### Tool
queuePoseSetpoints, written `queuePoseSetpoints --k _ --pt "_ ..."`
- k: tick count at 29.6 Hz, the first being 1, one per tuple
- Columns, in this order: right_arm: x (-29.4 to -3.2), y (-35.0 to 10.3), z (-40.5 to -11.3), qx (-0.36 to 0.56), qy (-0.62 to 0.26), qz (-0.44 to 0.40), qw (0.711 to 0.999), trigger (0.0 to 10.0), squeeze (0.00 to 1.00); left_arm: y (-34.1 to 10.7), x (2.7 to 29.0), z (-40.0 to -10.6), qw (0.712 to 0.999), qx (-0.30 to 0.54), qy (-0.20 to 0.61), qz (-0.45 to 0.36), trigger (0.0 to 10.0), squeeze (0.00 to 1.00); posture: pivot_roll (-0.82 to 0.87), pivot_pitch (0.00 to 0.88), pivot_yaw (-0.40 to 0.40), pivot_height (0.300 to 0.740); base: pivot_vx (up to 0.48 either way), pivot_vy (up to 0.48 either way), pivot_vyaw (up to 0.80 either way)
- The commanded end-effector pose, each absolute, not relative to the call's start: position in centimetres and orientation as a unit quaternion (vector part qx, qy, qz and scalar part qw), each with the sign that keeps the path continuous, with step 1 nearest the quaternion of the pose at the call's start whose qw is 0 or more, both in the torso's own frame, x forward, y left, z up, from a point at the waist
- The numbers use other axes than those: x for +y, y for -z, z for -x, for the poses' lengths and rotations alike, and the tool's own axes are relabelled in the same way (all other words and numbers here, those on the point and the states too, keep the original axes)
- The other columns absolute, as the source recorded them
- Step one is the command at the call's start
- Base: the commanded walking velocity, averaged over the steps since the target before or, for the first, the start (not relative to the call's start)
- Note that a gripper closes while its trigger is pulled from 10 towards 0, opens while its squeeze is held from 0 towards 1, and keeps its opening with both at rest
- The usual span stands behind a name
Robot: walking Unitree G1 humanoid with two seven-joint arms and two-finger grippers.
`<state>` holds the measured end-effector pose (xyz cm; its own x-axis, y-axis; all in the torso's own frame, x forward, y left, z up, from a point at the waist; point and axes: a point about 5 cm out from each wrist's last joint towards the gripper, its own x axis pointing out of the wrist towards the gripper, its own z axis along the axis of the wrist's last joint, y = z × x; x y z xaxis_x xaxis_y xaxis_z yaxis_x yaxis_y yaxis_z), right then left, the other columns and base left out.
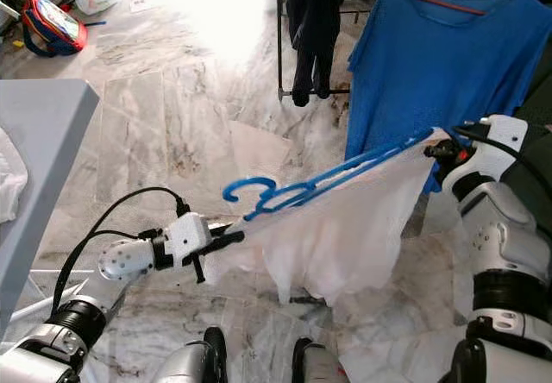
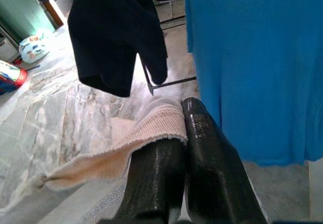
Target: Hang hanger
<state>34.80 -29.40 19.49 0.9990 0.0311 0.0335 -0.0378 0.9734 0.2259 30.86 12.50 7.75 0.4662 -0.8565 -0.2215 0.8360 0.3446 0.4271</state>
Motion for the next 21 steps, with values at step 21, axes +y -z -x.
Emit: queuePoseSetpoints --k 21 --pt "-29.4 -23.1 -34.4 -0.043 -0.033 -0.072 0.996 0.0 0.00 -4.8 16.1 -30.6 0.830 0.092 0.453 -0.311 0.0 0.00 -0.06 0.262 -0.005 0.740 0.000 0.000 0.00"
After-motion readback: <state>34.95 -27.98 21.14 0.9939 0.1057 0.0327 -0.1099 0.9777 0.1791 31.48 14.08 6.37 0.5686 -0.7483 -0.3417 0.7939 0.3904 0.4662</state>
